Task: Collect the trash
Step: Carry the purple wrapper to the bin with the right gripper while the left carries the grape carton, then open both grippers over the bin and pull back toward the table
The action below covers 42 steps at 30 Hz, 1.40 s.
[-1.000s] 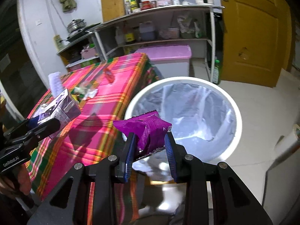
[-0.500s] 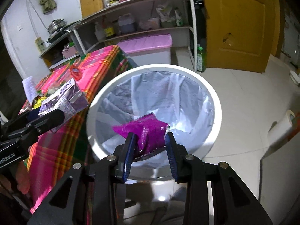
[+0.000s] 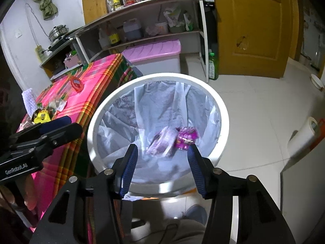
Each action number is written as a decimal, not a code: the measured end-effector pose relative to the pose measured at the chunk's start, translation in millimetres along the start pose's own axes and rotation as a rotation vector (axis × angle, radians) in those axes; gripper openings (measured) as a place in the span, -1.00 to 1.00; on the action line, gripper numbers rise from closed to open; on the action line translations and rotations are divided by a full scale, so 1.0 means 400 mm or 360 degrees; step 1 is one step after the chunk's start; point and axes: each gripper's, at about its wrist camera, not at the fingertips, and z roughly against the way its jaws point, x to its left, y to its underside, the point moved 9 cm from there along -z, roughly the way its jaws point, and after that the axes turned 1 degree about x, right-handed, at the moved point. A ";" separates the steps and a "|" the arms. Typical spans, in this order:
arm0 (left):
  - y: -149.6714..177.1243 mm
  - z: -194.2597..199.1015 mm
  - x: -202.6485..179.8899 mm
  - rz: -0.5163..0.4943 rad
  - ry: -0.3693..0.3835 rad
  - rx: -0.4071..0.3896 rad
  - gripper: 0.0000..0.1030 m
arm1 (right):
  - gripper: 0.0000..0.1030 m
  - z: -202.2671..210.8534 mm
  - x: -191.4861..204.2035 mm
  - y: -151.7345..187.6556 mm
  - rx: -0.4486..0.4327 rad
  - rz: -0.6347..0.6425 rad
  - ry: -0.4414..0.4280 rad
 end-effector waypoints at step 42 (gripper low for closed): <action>0.178 0.421 0.246 0.0246 -0.0452 -0.0325 0.24 | 0.01 0.091 0.385 0.060 -0.0009 0.0422 -0.0407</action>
